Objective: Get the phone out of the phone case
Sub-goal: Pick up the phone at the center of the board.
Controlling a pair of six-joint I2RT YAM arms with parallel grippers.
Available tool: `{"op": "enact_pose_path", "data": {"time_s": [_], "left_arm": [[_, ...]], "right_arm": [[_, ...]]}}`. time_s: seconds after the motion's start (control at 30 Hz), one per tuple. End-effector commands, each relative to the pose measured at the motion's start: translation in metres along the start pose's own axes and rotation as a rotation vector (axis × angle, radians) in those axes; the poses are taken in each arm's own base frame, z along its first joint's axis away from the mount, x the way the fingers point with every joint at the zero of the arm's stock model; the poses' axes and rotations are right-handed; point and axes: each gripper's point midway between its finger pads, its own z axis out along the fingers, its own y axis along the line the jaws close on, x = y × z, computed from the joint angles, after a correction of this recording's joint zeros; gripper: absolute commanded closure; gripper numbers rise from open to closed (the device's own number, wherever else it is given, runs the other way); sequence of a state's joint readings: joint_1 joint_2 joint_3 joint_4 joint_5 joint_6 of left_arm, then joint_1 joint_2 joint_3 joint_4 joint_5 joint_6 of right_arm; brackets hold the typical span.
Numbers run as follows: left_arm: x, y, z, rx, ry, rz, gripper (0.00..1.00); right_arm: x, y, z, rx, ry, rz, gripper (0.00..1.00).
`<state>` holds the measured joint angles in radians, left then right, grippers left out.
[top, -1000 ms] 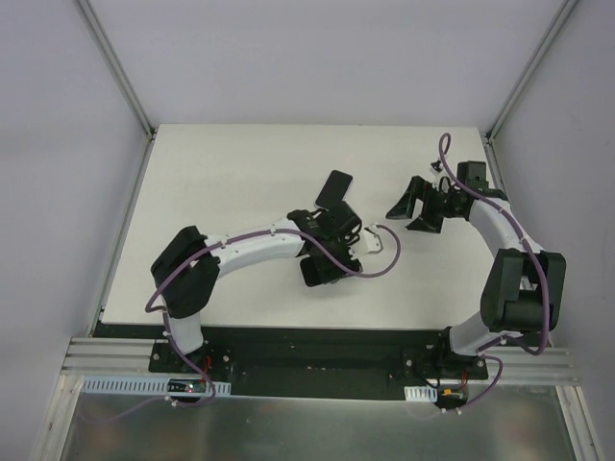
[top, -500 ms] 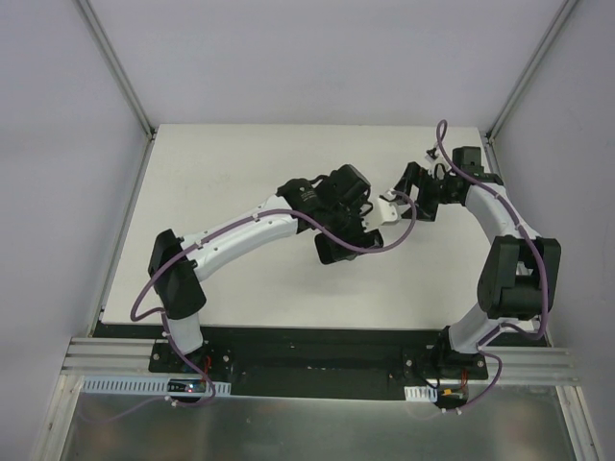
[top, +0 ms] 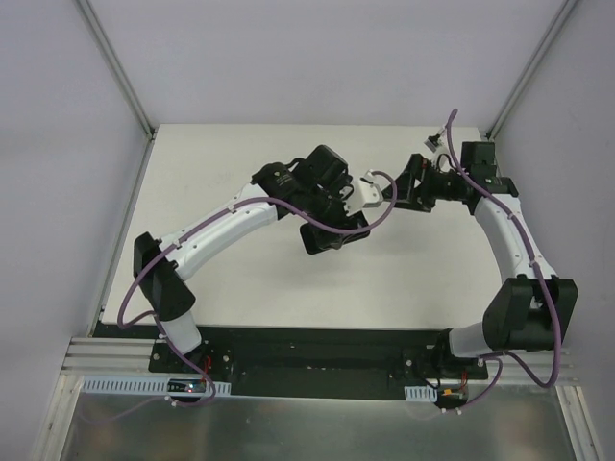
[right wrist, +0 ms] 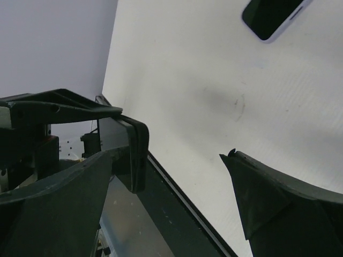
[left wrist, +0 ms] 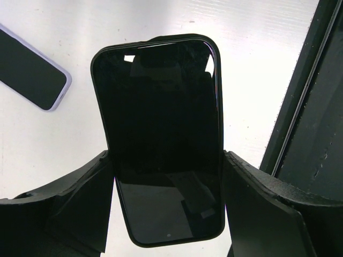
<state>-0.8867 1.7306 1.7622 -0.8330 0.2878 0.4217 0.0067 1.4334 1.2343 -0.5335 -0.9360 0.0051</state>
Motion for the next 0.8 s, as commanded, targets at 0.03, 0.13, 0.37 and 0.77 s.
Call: {"op": "enact_pose_path", "data": {"time_s": [0.03, 0.13, 0.37, 0.77], "left_arm": [[-0.039, 0.008, -0.042, -0.064, -0.132, 0.044, 1.0], [-0.05, 0.022, -0.049, -0.141, -0.149, 0.013, 1.0], [-0.069, 0.049, -0.066, -0.291, -0.197, -0.041, 1.0], [-0.071, 0.081, -0.068, -0.44, -0.226, -0.16, 1.0]], "right_arm": [[0.012, 0.043, 0.007, -0.143, 0.039, -0.051, 0.01], [0.006, 0.05, 0.009, -0.176, -0.052, -0.074, 0.01], [-0.01, 0.069, 0.008, -0.233, -0.159, -0.109, 0.01], [-0.025, 0.093, 0.009, -0.244, -0.217, -0.108, 0.01]]}}
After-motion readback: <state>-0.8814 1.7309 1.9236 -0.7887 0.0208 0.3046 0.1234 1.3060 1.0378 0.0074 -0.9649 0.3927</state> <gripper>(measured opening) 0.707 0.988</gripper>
